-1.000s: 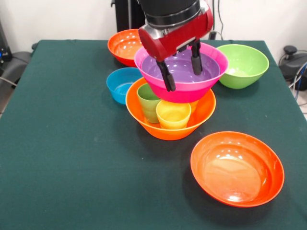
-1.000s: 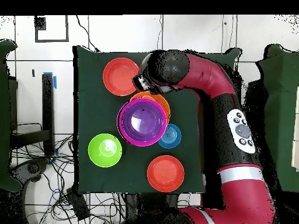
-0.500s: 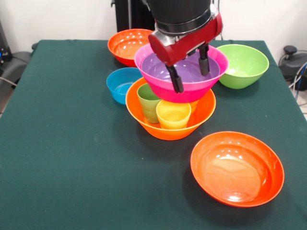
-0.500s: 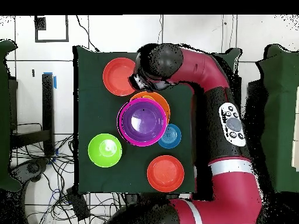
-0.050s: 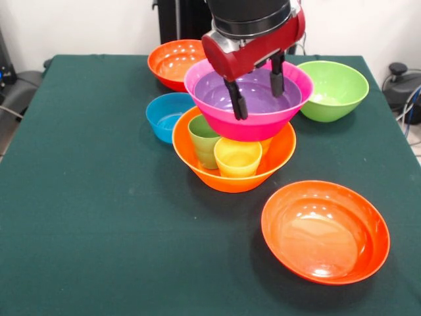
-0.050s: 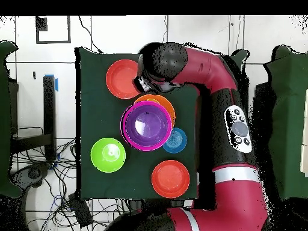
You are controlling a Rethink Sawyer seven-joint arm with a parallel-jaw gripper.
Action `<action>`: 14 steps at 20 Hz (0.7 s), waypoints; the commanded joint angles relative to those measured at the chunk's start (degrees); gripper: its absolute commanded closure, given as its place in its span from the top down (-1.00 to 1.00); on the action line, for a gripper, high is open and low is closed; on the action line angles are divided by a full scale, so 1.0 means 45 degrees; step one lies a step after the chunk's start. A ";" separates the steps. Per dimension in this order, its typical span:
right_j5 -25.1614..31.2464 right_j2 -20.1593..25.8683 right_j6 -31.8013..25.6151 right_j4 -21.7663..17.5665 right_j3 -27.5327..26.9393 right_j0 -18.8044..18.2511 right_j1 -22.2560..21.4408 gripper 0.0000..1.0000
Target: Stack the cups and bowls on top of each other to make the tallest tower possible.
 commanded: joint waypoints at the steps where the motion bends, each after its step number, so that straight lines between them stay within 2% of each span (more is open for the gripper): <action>1: -0.0156 -0.0469 0.2165 -0.0384 0.0498 0.0171 0.0053 1.00; 9: -0.0632 -0.0638 0.2462 -0.0104 0.1187 0.0211 -0.0262 1.00; 14: -0.1667 -0.0403 0.2052 -0.0056 0.1083 0.0099 -0.0112 1.00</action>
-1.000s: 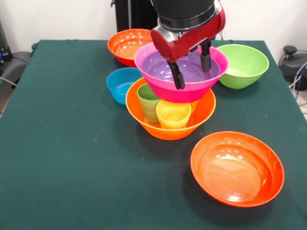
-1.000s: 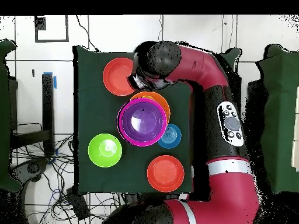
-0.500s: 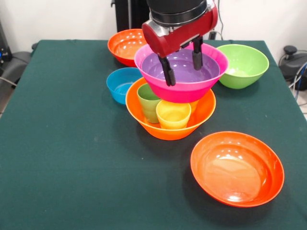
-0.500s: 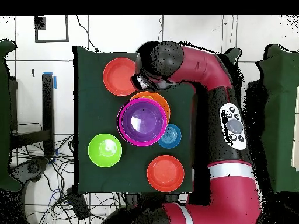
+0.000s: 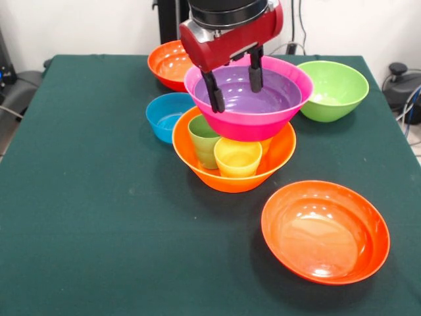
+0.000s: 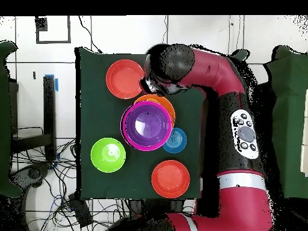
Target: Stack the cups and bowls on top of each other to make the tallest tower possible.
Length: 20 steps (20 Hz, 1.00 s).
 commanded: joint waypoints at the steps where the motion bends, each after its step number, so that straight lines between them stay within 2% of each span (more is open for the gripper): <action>1: -0.1812 0.0271 0.1850 -0.0079 0.0905 0.0074 0.0150 1.00; 6: -0.1843 0.0476 0.1590 0.0033 0.0472 0.0147 0.0218 1.00; 12: -0.1019 0.0081 0.2303 0.0327 0.0571 0.0295 0.0157 1.00; 17: -0.0633 0.0053 0.2233 0.0466 0.0424 0.0389 0.0116 1.00; 20: -0.0924 0.0295 0.1940 0.0690 0.0442 0.0284 0.0227 1.00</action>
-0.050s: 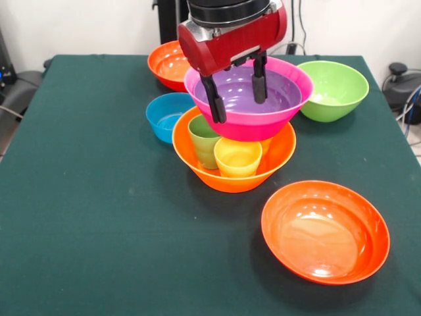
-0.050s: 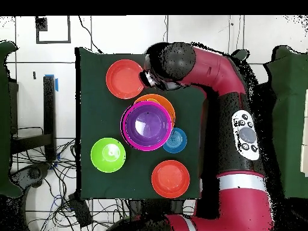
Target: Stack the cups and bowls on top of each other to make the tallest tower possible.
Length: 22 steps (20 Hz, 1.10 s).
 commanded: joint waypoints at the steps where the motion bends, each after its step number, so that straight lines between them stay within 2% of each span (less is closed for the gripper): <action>1: 0.0075 0.0506 0.1759 0.0257 0.0422 0.0170 0.0421 1.00; 8: -0.0485 0.0982 0.1295 0.0831 0.0373 -0.0023 0.0846 1.00; 13: -0.1418 0.1317 0.0804 0.1066 0.0510 -0.0223 0.1076 1.00; 20: -0.3478 0.2144 -0.0275 0.0848 0.1067 -0.0782 0.1283 1.00; 22: -0.3679 0.2194 -0.0227 0.0716 0.1174 -0.0879 0.1367 1.00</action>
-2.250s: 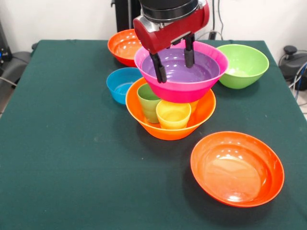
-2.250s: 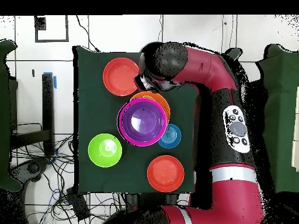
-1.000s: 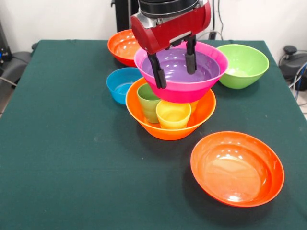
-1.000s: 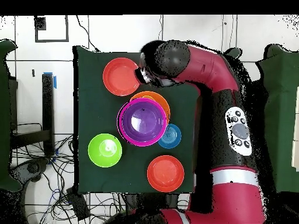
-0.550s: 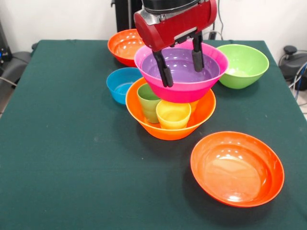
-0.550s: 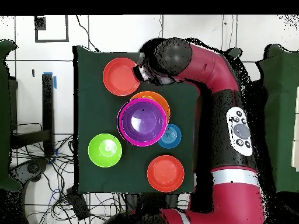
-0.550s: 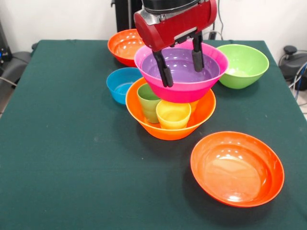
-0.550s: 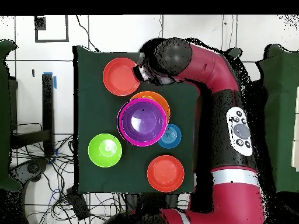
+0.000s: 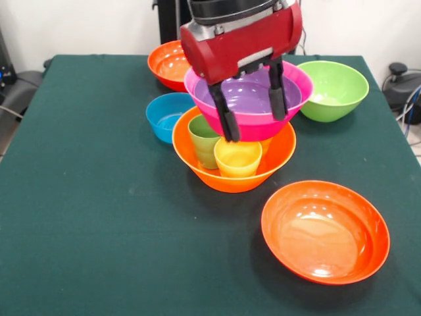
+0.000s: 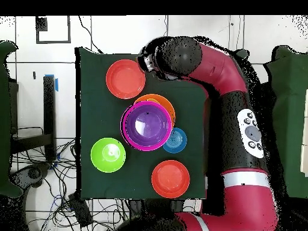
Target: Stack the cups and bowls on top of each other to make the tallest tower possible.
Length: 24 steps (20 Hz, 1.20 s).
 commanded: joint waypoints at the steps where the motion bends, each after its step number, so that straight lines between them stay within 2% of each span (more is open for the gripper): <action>1: -0.1653 0.1425 -0.0259 -0.0440 0.1233 -0.0447 0.1295 1.00; 7: -0.1723 0.1232 0.0023 -0.0655 0.0907 -0.0476 0.1896 1.00; 14: -0.2201 0.0852 0.0502 -0.0910 0.0948 -0.0320 0.2108 1.00; 19: -0.2452 0.0953 0.0756 -0.0777 0.1273 -0.0338 0.2151 1.00; 24: -0.3175 0.1728 0.0104 -0.0817 0.1193 -0.0558 0.2189 1.00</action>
